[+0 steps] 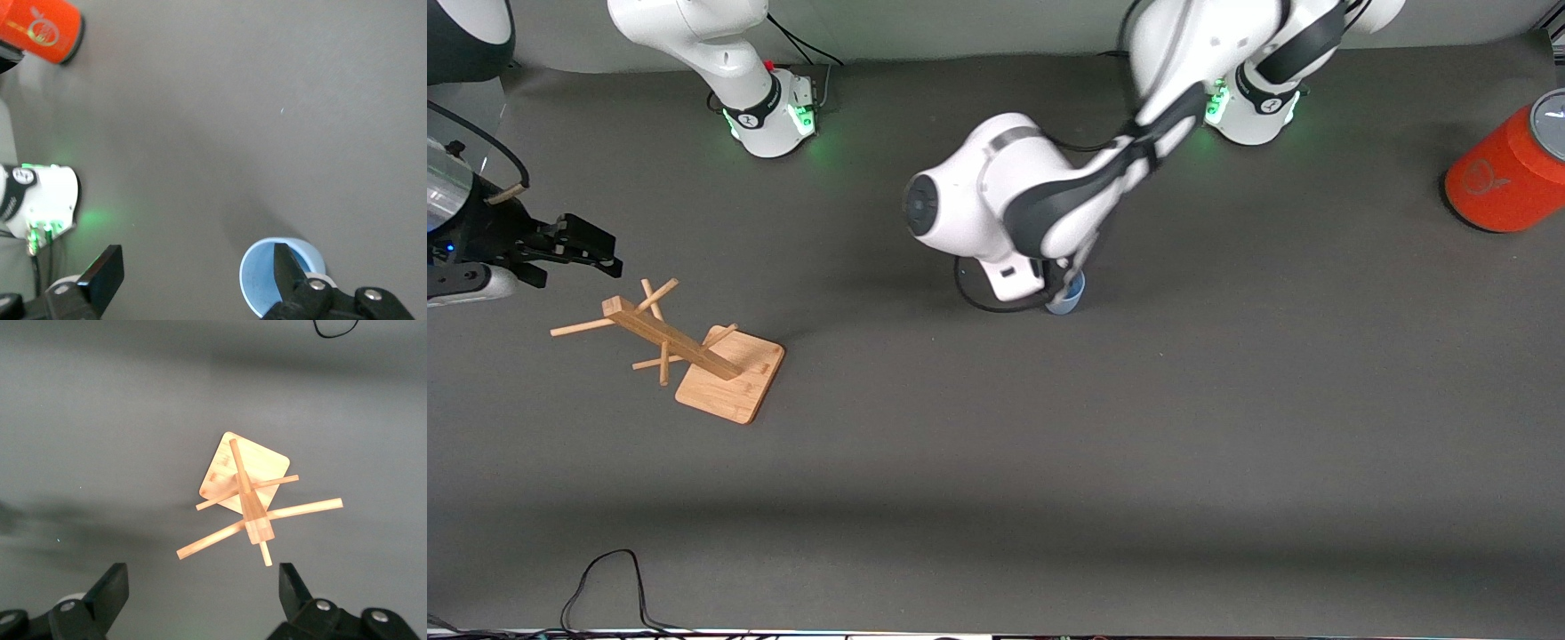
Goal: Rotate and upright cup with both arms
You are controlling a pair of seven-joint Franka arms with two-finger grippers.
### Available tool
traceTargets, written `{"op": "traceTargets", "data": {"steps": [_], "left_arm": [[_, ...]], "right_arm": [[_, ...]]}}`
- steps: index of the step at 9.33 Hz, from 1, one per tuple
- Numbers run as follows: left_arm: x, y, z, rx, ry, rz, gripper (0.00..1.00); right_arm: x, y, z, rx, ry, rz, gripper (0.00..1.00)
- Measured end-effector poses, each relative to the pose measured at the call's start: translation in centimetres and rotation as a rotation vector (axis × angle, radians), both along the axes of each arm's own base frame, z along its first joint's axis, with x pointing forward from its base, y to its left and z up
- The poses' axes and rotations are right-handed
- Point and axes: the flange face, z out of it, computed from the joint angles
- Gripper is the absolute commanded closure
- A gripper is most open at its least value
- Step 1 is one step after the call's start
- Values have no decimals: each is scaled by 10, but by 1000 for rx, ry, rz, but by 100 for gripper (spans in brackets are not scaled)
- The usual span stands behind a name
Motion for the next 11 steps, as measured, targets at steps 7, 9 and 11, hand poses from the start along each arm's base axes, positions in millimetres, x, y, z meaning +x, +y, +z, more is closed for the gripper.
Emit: {"op": "traceTargets", "data": {"steps": [7,9,11], "left_arm": [[140,424,182,-496,181,-499,0],[94,447,213,-555,168,-667,0],[39,457,220,-573,155,-752,0]], "right_arm": [[0,-15,14,35,-29,-32,0],[0,-20,16,40,-32,-39,0],[0,-15,17,41,-35,-31,0]]}}
